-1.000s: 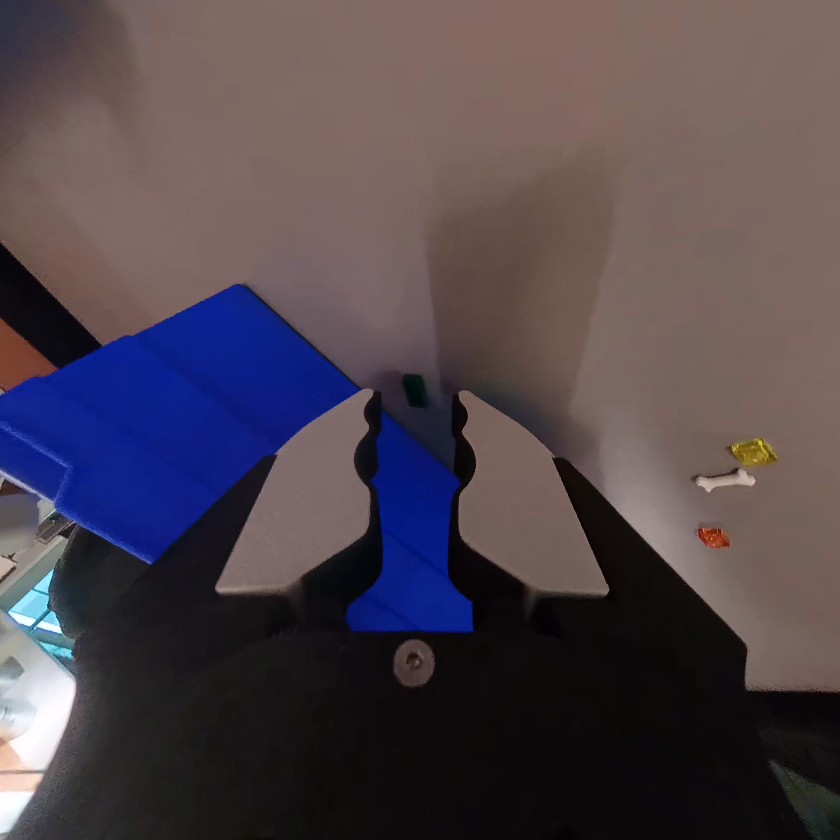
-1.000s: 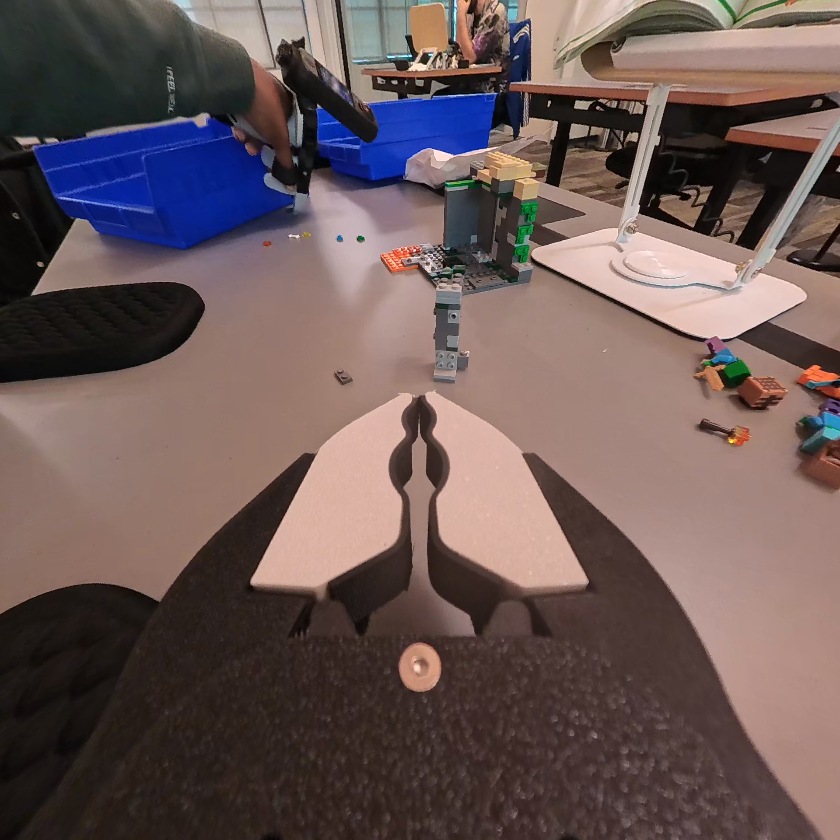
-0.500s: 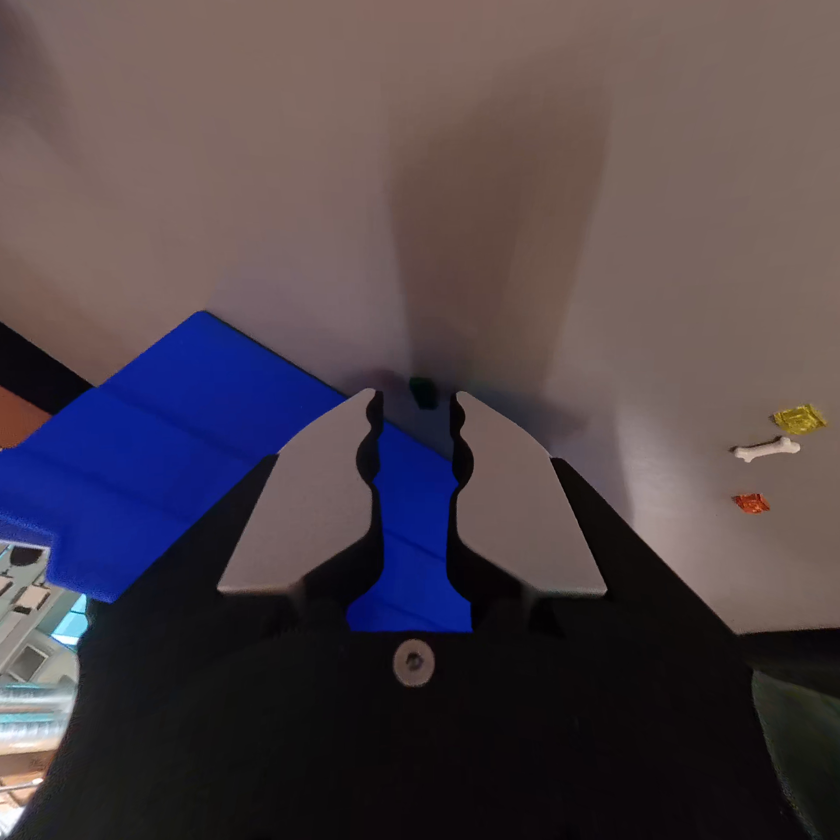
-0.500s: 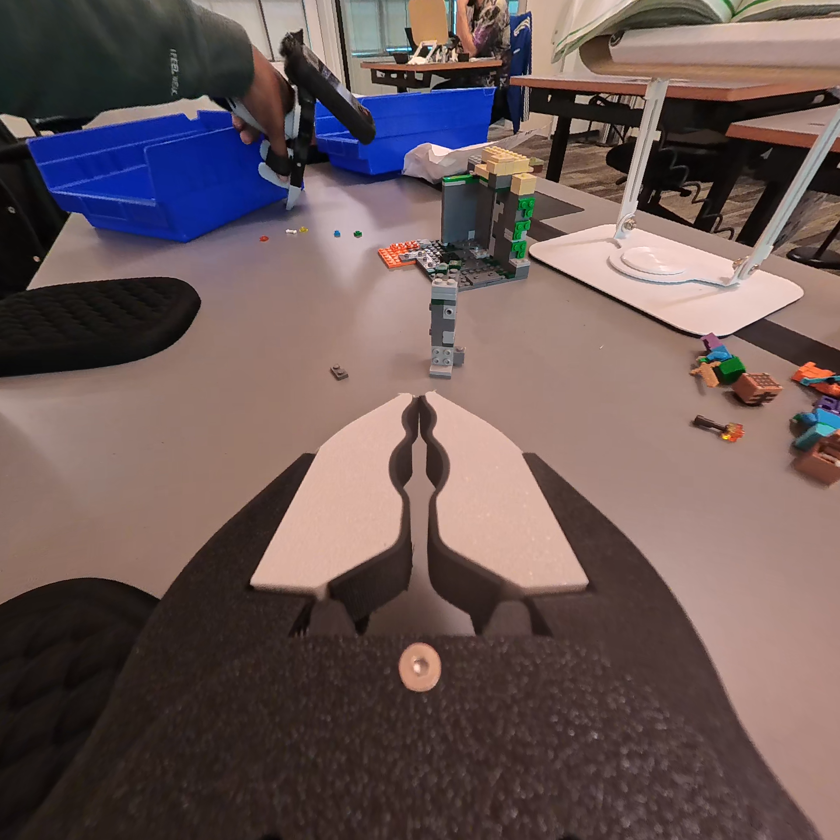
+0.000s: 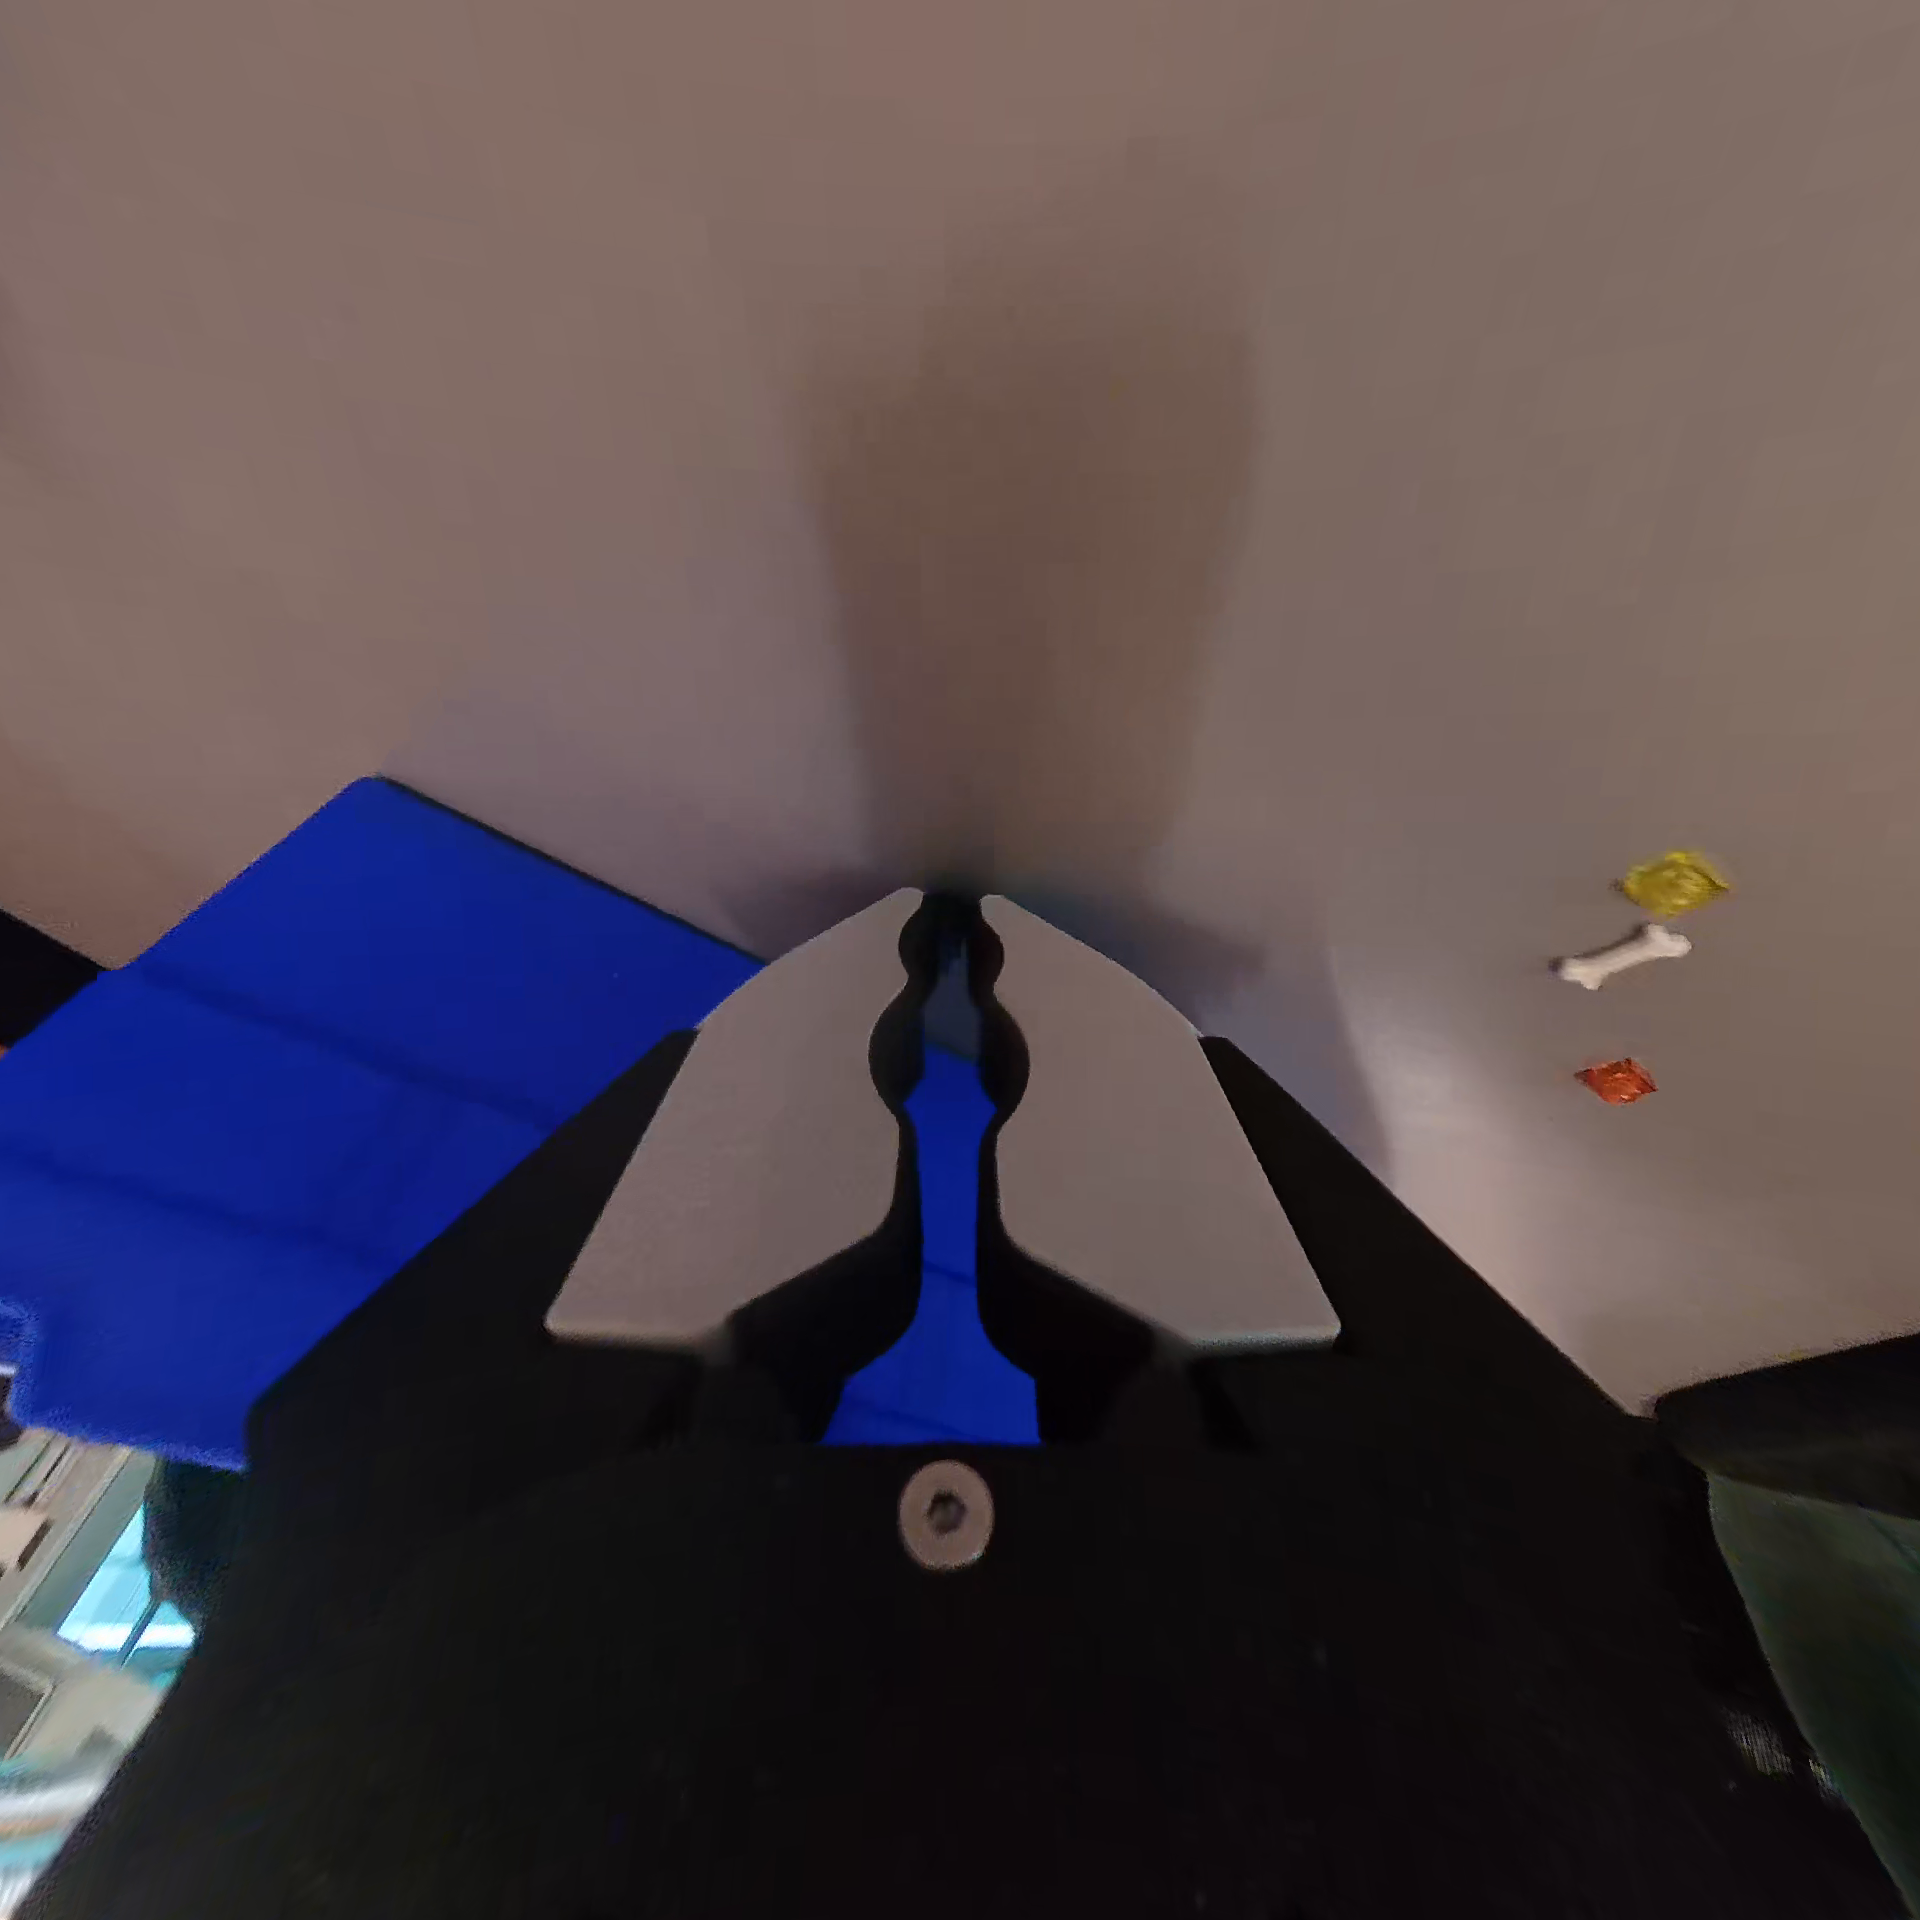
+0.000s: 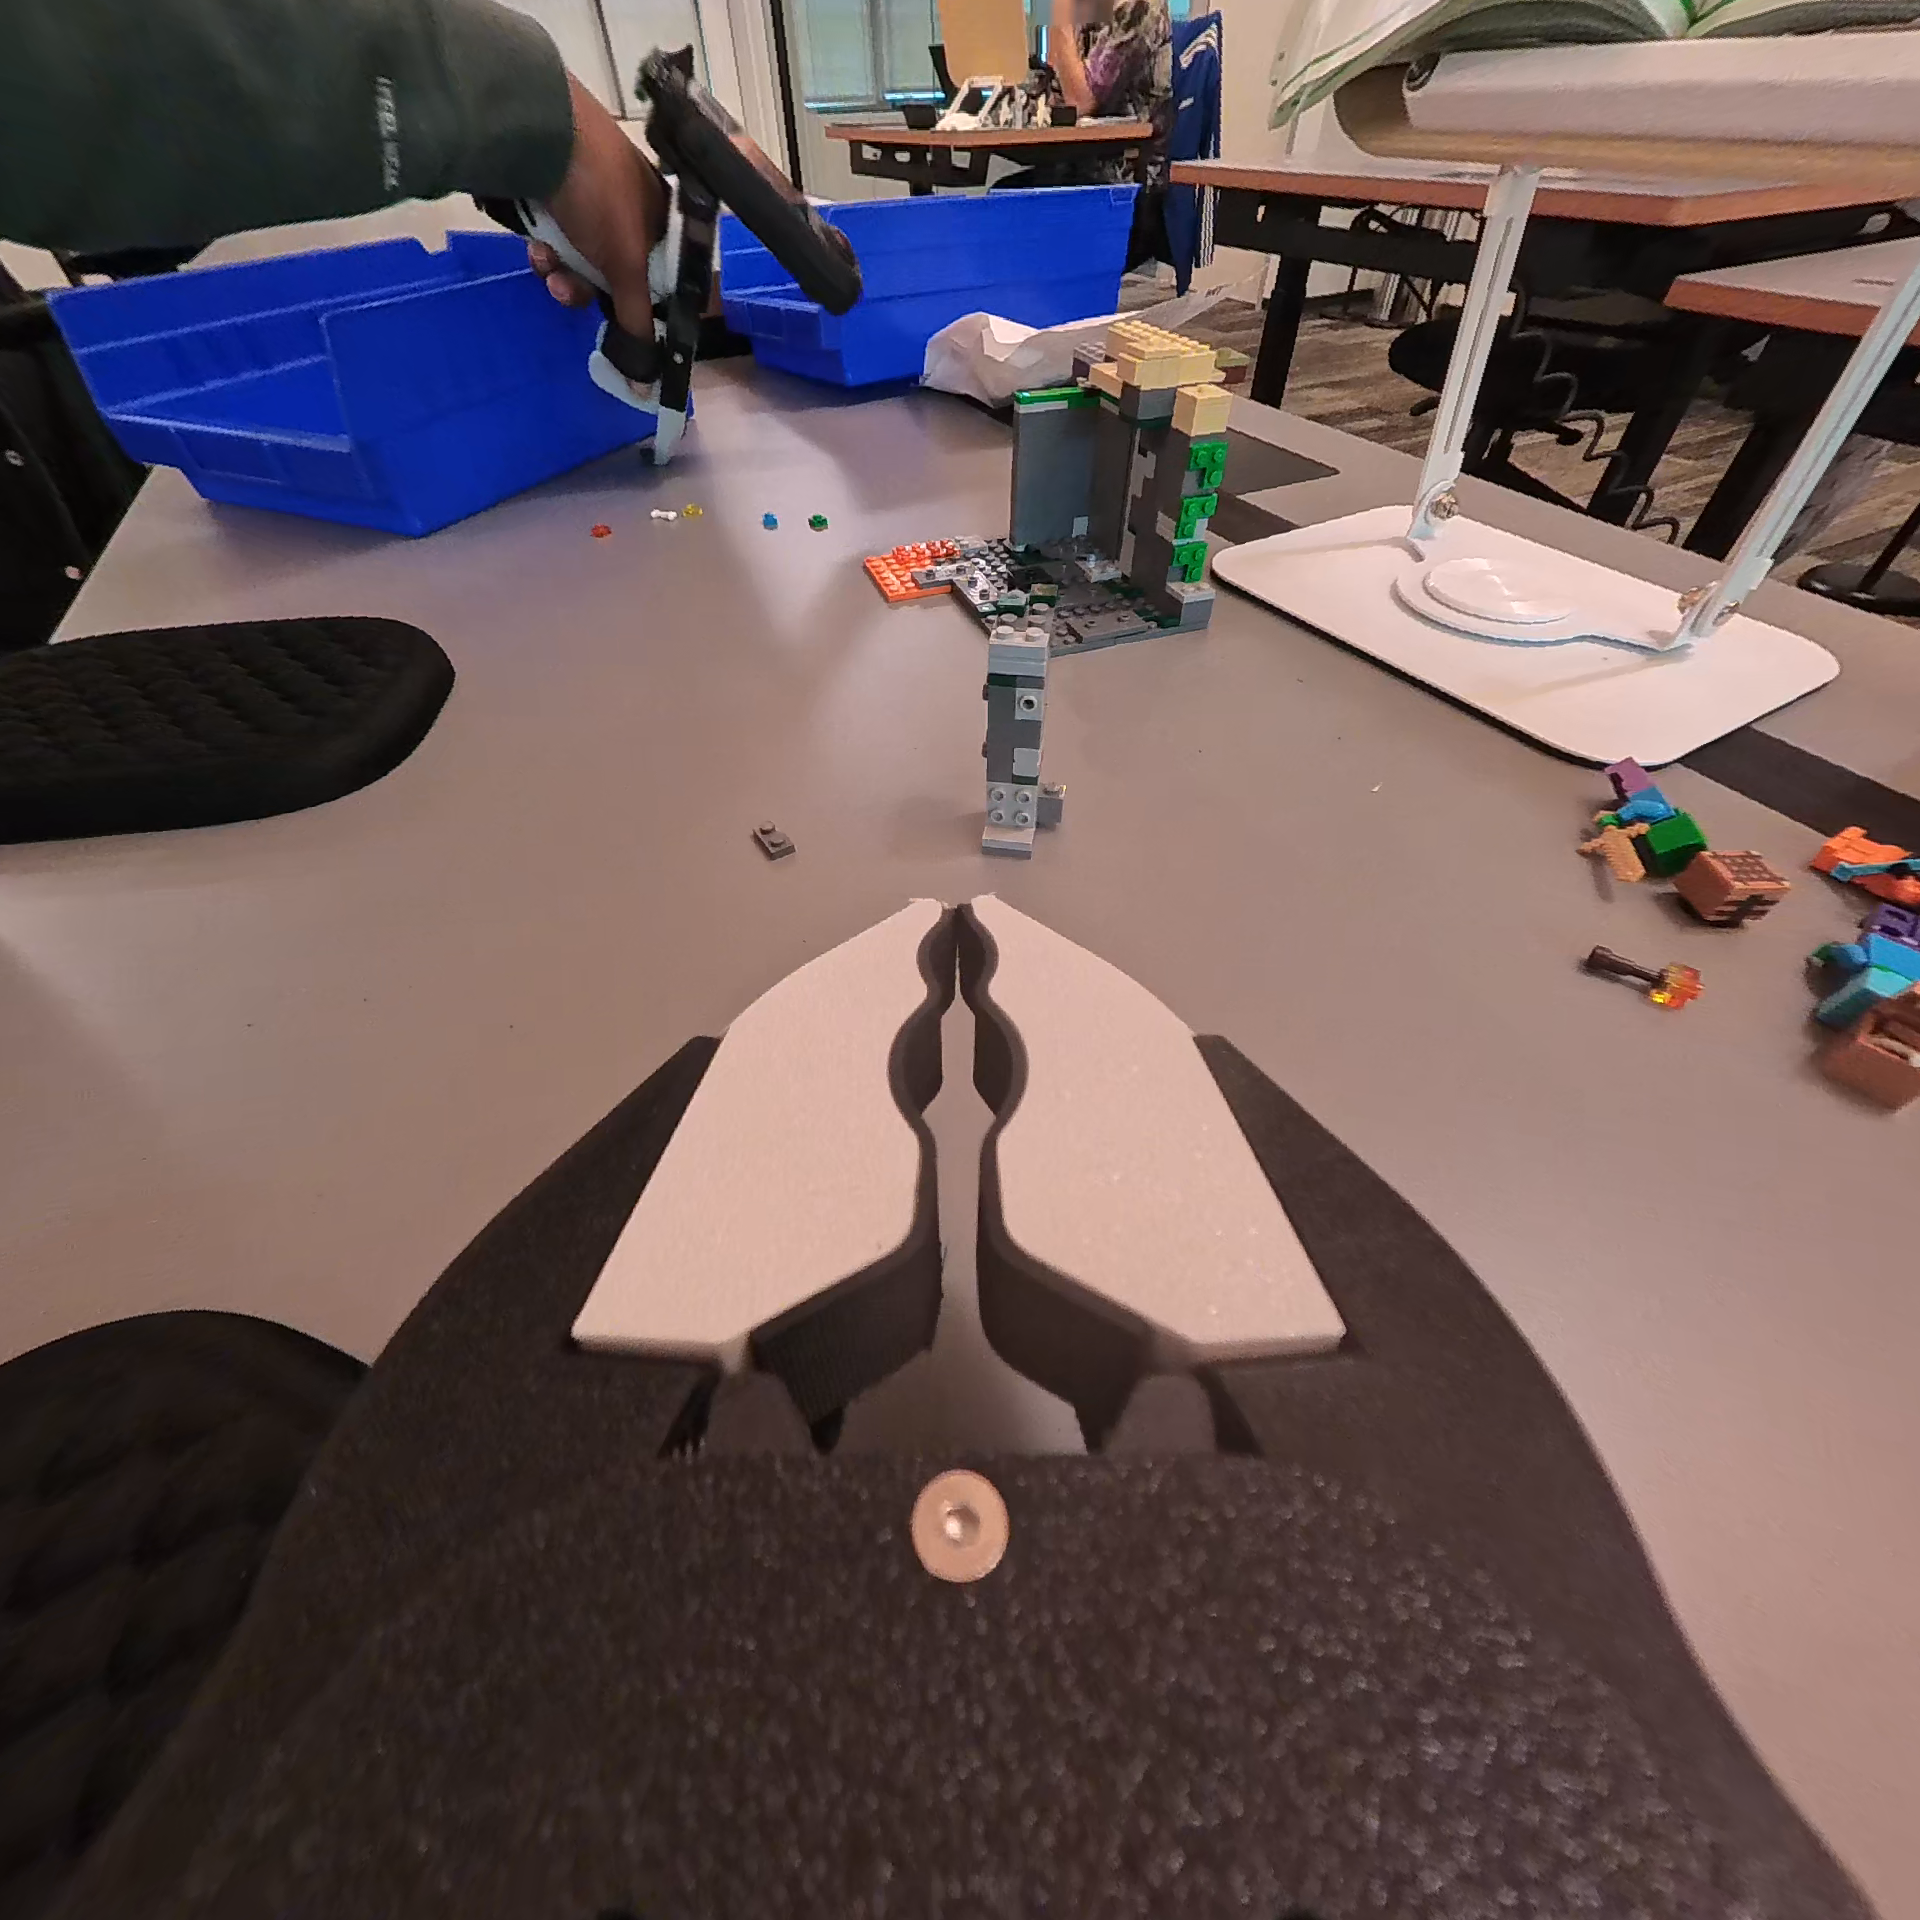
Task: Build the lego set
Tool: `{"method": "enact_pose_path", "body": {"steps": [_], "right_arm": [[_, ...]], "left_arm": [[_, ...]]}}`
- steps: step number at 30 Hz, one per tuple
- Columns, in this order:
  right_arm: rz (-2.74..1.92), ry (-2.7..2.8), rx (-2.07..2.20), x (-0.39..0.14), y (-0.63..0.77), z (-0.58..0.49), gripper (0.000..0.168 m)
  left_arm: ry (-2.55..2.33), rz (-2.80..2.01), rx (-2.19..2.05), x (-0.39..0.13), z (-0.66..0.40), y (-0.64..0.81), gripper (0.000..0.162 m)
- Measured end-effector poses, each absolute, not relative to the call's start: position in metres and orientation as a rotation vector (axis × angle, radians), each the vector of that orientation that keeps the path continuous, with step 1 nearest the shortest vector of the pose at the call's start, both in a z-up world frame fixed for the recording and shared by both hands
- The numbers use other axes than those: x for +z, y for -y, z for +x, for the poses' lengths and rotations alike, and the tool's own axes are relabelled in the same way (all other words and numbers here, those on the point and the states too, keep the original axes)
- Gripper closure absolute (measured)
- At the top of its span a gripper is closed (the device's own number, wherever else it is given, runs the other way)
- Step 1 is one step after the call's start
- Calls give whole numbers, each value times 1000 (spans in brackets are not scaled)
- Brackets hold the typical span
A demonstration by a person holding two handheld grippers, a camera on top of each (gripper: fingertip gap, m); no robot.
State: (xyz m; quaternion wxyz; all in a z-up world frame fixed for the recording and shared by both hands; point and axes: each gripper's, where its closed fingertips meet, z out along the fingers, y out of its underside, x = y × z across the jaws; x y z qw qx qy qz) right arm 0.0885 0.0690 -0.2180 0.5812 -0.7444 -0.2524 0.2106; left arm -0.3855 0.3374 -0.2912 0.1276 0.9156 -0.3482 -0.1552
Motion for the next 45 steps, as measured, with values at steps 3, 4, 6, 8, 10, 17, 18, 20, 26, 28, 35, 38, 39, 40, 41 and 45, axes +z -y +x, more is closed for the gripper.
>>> {"method": "enact_pose_path", "body": {"steps": [3, 4, 6, 8, 10, 17, 18, 20, 26, 28, 35, 38, 39, 40, 41, 45], "right_arm": [[-1741, 582, 494, -218, -70, 90, 168], [-1741, 581, 494, -218, -70, 90, 168], [-1739, 583, 491, -218, -70, 90, 168], [-1739, 589, 487, -218, -69, 89, 168], [-1739, 598, 482, -218, -69, 88, 168], [-1742, 623, 467, -221, -67, 84, 168], [-1742, 628, 463, -221, -67, 84, 168], [-1743, 635, 458, -222, -67, 83, 168], [-1743, 645, 452, -222, -66, 82, 168], [-1743, 649, 449, -222, -66, 81, 168], [-1743, 661, 446, -223, -66, 80, 168], [-1743, 671, 440, -224, -65, 79, 168], [-1743, 675, 437, -224, -65, 79, 168], [-1743, 680, 433, -224, -65, 78, 168], [-1743, 685, 428, -225, -65, 78, 168], [-1744, 717, 395, -227, -64, 75, 168]], "left_arm": [[1117, 2705, -410, -277, -370, -340, 157], [1154, 2732, -391, -269, -361, -341, 157], [1271, 2793, -296, -251, -334, -341, 157], [1426, 2843, -148, -232, -297, -333, 158], [1576, 2866, 11, -217, -258, -318, 158], [1982, 2646, 614, -215, -134, -212, 157], [2005, 2595, 690, -220, -119, -197, 157], [2029, 2491, 807, -231, -94, -169, 157], [2059, 2269, 976, -266, -40, -125, 157], [2063, 2229, 993, -274, -29, -121, 157], [2084, 2221, 1004, -286, -20, -131, 147], [2129, 2232, 1009, -283, -23, -136, 140], [2141, 2241, 1021, -282, -24, -137, 140], [2153, 2254, 1043, -279, -24, -138, 140], [2167, 2272, 1071, -275, -24, -138, 141], [2262, 2325, 1118, -269, -27, -132, 142]]}}
